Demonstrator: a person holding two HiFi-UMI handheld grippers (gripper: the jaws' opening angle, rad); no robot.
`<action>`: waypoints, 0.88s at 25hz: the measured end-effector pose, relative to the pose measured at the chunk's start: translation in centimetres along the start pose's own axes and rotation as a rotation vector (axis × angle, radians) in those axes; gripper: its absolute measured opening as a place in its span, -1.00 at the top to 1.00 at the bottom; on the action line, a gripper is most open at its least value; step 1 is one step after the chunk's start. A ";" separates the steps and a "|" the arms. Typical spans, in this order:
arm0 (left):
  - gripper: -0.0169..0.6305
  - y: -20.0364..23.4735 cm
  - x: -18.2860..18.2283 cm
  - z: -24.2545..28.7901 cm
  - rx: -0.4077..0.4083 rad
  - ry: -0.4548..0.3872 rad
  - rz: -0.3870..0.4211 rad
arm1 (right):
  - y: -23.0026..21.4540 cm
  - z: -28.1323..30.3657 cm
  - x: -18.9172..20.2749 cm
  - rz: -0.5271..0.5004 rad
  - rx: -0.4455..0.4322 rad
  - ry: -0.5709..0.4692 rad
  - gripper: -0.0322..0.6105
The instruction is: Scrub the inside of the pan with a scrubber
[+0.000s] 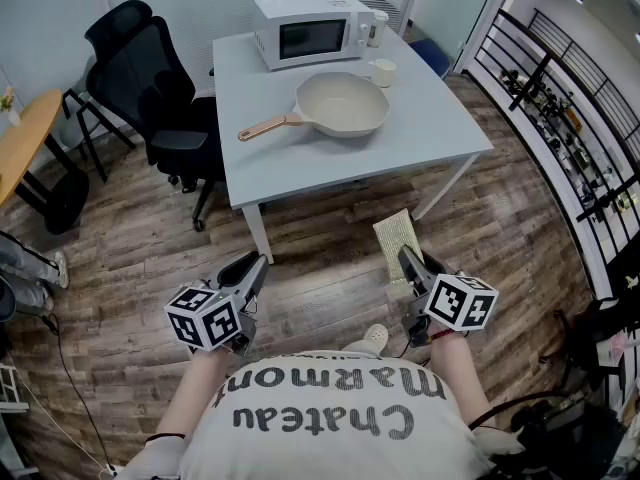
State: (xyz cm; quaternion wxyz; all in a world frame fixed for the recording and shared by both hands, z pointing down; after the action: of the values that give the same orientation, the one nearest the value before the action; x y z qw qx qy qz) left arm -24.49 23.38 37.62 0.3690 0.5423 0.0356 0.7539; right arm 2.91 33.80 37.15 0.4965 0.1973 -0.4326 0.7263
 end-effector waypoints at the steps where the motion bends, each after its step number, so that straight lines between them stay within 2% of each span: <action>1: 0.72 -0.1 -0.1 0.0 0.007 -0.001 -0.005 | 0.0 0.0 -0.1 -0.002 0.001 0.002 0.69; 13: 0.72 0.2 -0.5 -0.6 0.007 -0.013 -0.014 | 0.5 1.0 -0.5 -0.010 -0.011 0.010 0.69; 15: 0.72 0.4 -0.6 -0.7 0.003 -0.030 -0.011 | 0.3 1.2 -0.4 0.014 -0.016 0.000 0.69; 17: 0.94 0.5 -0.9 -0.8 -0.015 -0.063 0.009 | 0.0 1.4 -0.2 0.061 -0.039 -0.004 0.69; 19: 0.94 0.2 -1.2 -0.6 -0.011 -0.087 0.028 | -0.4 1.7 0.2 0.117 -0.068 0.010 0.69; 22: 0.94 -0.1 -1.7 -0.1 0.017 -0.124 0.001 | -1.2 2.6 0.2 0.169 -0.096 0.031 0.69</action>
State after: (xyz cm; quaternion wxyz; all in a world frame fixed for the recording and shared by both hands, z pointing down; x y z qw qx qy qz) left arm -24.25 22.48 36.18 0.3654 0.5913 0.0187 0.7187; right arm 3.48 31.92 39.27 0.4489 0.1246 -0.4743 0.7470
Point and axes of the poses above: the fingertips, and each gripper's own axes: z forward along the fingers, y to its left, x out of its underside, the point moved 1 cm from there along -z, backward along the fingers, and after that the axes turned 9 degrees about y, right-handed, at the moved point
